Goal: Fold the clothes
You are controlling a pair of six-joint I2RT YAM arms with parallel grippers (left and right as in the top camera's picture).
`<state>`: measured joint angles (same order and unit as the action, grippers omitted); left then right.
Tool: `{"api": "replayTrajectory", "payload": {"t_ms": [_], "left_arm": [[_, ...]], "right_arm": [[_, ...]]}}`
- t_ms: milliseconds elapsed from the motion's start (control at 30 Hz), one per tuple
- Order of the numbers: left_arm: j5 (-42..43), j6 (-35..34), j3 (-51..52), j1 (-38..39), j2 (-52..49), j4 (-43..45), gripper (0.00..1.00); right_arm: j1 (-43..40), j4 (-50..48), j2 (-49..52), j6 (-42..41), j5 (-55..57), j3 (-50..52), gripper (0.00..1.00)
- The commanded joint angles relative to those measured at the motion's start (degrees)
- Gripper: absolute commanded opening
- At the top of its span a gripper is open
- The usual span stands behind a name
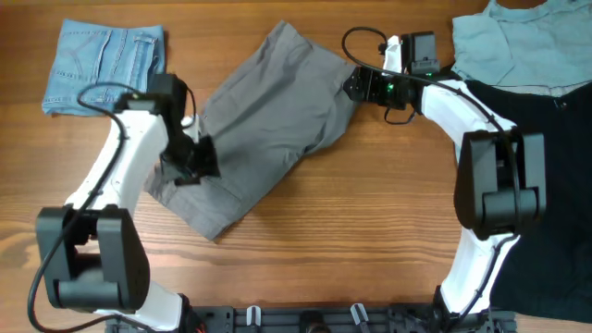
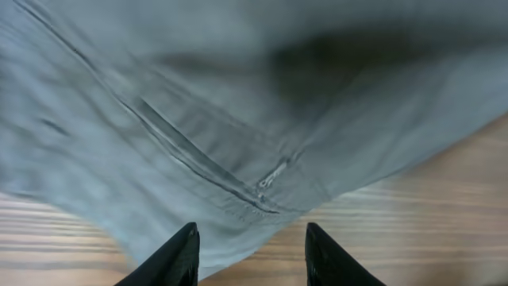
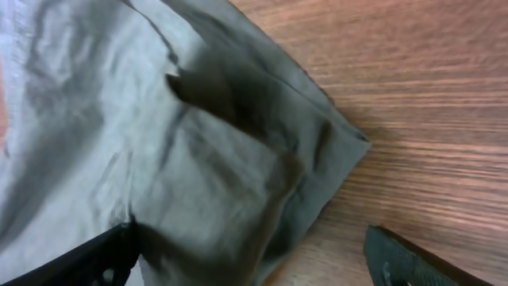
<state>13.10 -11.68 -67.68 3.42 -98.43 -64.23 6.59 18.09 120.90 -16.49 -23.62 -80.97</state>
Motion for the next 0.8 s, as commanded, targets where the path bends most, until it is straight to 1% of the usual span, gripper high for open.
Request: {"api": "replayTrajectory", "payload": {"t_ms": [0,67,100,200,233,300,333,367,400,433,500,533,600,633,700,733,767], "left_arm": [[3.8,-2.5,8.0,1.4,0.2,5.1,0.49],[3.8,-4.1,11.7,1.3,0.2,8.8,0.5],[3.8,-4.7,13.3,1.3,0.2,10.6,0.5],[2.8,-5.7,16.4,1.3,0.2,14.1,0.5],[1.8,-5.7,16.9,1.3,0.2,14.6,0.49],[-1.1,-5.7,17.1,1.3,0.2,14.5,0.47],[-2.8,-5.7,17.1,1.3,0.2,14.3,0.47],[-4.0,-5.7,17.1,1.2,0.2,14.1,0.46],[-5.0,-5.7,17.1,1.2,0.2,14.1,0.46],[-8.2,-7.4,17.1,1.2,0.2,13.6,0.45],[-11.0,-9.0,17.1,1.2,0.2,13.1,0.46],[-11.6,-9.2,17.1,1.2,0.2,13.0,0.46],[-11.7,-9.2,17.1,1.2,0.2,13.0,0.46],[-11.7,-9.2,17.1,1.2,0.2,13.0,0.46],[-11.7,-9.2,17.1,1.2,0.2,13.0,0.46],[-11.8,-9.2,17.1,1.2,0.2,13.0,0.46],[-12.2,-9.2,17.1,1.2,0.2,12.8,0.46]], "right_arm": [[0.0,-1.4,2.3,-1.9,-1.6,0.4,0.92],[0.0,-2.2,2.5,-2.2,-2.5,0.4,0.77],[0.1,-2.4,2.6,-2.1,-3.1,0.4,0.72],[0.3,-2.7,2.6,-2.1,-3.2,0.4,0.56],[0.3,-3.0,2.6,-2.2,-3.0,0.4,0.52],[0.3,-4.1,2.8,-2.3,-3.0,0.4,0.5],[0.3,-4.4,2.9,-3.5,-2.3,0.4,0.54],[0.3,-4.4,3.1,-5.0,-1.0,0.4,0.63],[0.3,-4.3,3.4,-6.3,0.3,0.4,0.68],[0.3,-4.2,4.1,-6.7,0.7,0.5,0.63],[0.3,-4.0,4.8,-7.1,0.4,0.5,0.53],[0.3,-3.9,5.4,-7.6,0.2,0.5,0.5],[0.3,-4.0,6.3,-7.6,-2.4,0.5,0.5],[0.3,-4.2,6.7,-7.5,-3.6,0.5,0.47],[0.3,-4.1,6.8,-7.5,-3.9,0.5,0.22],[0.3,-4.0,6.8,-7.5,-3.9,0.5,0.12],[-0.1,-3.6,6.4,-7.5,-3.9,0.4,0.05]]}}
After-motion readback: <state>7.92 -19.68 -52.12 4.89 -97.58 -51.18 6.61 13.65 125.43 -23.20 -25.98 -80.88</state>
